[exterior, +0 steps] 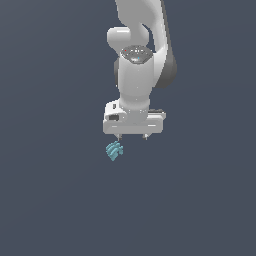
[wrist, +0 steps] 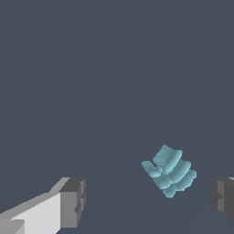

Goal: Pick up the object and move it to a goal position.

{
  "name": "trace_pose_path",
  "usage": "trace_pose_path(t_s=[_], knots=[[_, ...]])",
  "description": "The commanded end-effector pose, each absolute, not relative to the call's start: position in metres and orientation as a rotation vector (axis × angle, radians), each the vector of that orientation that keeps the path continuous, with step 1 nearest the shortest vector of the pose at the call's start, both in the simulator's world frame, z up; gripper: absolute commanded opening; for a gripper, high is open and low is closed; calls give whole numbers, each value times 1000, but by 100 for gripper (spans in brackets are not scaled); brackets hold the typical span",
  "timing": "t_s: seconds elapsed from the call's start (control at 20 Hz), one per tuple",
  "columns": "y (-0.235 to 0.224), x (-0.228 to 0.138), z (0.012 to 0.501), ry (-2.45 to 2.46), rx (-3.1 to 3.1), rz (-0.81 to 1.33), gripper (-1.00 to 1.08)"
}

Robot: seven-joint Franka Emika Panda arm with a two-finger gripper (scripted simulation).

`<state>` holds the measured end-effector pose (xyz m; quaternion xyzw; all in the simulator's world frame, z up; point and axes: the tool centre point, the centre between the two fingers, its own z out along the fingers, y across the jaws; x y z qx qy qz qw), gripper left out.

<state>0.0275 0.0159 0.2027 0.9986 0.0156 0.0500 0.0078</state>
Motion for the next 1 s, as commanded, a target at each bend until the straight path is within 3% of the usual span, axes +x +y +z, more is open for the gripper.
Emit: trace_pose_path(t_s=[0.0, 0.45, 0.95], knots=[[16, 28, 203, 49, 3122, 156, 100], [29, 40, 229, 133, 3111, 238, 100], [21, 37, 217, 16, 3123, 217, 100]])
